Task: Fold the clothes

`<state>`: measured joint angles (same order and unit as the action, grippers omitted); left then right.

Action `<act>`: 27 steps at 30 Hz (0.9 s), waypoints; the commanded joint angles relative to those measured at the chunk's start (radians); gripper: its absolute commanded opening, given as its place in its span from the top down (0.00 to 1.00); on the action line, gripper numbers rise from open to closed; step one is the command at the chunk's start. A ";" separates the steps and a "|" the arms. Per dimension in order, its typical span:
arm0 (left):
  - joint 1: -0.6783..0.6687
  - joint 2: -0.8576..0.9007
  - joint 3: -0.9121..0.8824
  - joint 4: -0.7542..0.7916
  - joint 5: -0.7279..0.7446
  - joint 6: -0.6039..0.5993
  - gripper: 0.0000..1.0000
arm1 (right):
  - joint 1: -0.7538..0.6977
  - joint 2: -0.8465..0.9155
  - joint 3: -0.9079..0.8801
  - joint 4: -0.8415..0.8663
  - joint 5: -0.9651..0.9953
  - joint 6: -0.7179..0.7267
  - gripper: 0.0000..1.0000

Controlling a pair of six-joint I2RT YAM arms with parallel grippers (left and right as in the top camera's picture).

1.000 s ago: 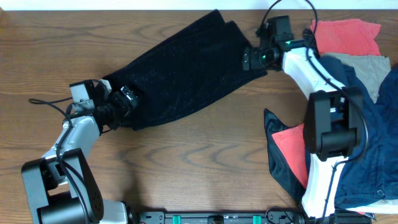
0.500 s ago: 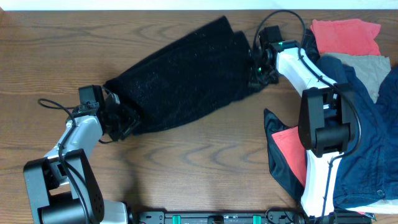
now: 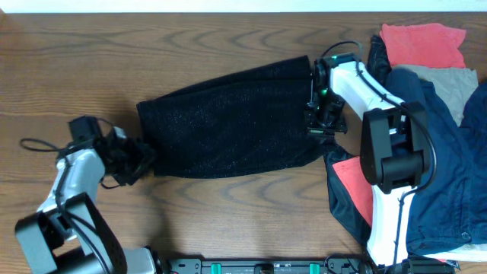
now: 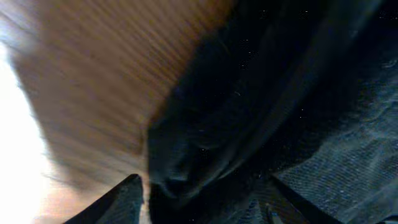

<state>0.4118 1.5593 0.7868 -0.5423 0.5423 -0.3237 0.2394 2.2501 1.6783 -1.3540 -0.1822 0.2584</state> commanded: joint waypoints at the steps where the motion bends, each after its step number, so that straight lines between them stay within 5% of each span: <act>1: 0.007 -0.050 -0.002 -0.003 0.027 0.043 0.29 | 0.016 -0.093 -0.005 0.043 0.003 0.033 0.94; 2: 0.006 -0.058 -0.002 -0.003 0.027 0.043 0.27 | 0.014 -0.111 -0.005 0.063 0.006 0.033 0.91; 3: 0.004 -0.065 -0.002 -0.003 0.032 0.043 0.25 | 0.012 -0.129 -0.004 0.083 0.010 0.032 0.78; 5: 0.004 -0.079 -0.002 -0.003 0.058 0.055 0.24 | 0.001 -0.168 -0.003 0.133 0.046 0.032 0.16; 7: 0.004 -0.090 -0.002 -0.004 0.076 0.058 0.24 | -0.016 -0.200 -0.003 0.195 0.097 0.027 0.02; 14: 0.003 -0.096 -0.002 -0.008 0.076 0.058 0.24 | -0.074 -0.215 -0.004 0.478 0.111 -0.152 0.22; 27: 0.002 -0.096 -0.002 -0.018 0.075 0.062 0.24 | -0.069 -0.008 -0.004 0.705 -0.013 -0.200 0.23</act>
<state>0.4160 1.4754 0.7868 -0.5571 0.6033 -0.2829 0.1600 2.2257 1.6718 -0.6678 -0.1528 0.0895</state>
